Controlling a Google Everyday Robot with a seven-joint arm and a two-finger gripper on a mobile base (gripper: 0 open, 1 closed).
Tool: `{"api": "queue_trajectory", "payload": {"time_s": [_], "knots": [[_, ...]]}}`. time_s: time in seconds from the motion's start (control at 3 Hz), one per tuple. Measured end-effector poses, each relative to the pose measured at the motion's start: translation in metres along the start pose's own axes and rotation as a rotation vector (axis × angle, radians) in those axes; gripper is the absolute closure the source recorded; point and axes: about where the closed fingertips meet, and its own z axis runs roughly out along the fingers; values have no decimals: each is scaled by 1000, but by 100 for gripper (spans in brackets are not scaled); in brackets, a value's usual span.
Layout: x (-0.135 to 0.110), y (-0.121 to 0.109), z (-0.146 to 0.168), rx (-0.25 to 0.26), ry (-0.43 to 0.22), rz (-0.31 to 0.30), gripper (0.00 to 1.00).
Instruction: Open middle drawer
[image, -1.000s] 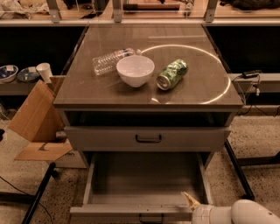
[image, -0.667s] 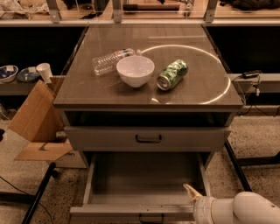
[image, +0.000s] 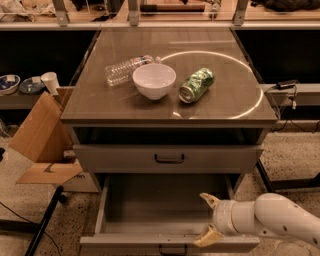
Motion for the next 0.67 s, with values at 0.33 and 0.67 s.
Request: {"api": "queue_trajectory", "payload": {"time_s": [0.33,0.67], "knots": [[-2,-23,14,14,-25,11,41],[3,-39,29,18,-47,30,65]]}}
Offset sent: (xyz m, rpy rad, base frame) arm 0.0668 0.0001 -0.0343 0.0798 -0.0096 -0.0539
